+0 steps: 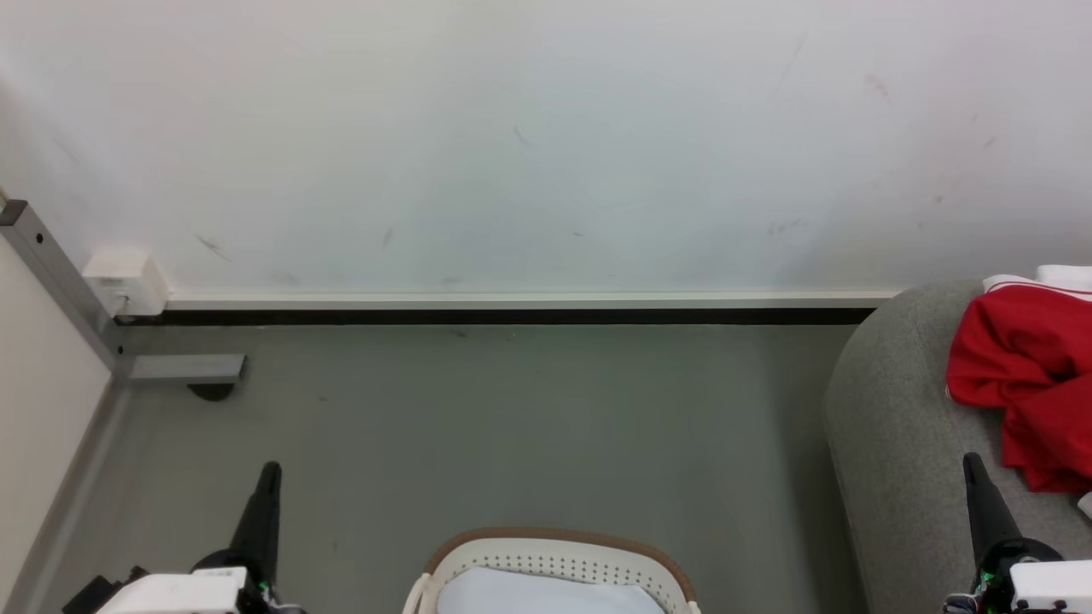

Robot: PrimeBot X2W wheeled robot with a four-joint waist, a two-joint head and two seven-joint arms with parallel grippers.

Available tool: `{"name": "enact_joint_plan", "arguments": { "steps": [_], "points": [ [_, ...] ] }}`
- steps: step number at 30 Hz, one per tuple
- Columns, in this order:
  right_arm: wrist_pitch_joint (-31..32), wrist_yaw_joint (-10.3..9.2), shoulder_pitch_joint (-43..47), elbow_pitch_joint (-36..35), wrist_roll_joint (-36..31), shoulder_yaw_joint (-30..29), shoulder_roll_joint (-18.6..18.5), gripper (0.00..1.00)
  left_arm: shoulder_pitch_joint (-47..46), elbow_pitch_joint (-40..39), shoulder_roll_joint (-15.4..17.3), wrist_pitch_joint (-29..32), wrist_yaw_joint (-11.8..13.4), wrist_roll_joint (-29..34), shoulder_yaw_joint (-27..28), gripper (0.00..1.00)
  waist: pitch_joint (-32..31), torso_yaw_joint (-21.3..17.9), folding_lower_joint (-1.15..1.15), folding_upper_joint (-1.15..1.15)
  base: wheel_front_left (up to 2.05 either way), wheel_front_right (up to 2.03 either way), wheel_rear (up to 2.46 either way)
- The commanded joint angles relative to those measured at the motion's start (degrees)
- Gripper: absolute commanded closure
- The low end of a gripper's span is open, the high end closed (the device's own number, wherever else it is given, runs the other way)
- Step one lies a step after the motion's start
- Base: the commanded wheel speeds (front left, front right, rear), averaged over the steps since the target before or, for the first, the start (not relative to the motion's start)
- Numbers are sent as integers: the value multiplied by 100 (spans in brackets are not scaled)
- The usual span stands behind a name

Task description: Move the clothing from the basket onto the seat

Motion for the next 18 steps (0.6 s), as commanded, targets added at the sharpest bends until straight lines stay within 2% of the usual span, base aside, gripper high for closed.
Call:
{"name": "enact_joint_plan", "arguments": {
  "steps": [1,18],
  "points": [
    [45,-10,-82,-44,158,-56,0,100,-74,-23,48,30,-37,-144,28,100,0,5,0,0,0,0,0],
    [197,-12,-78,-39,648,-162,26,100,-104,-21,50,192,-45,-710,62,100,3,50,0,0,0,0,0]
  ]
}}
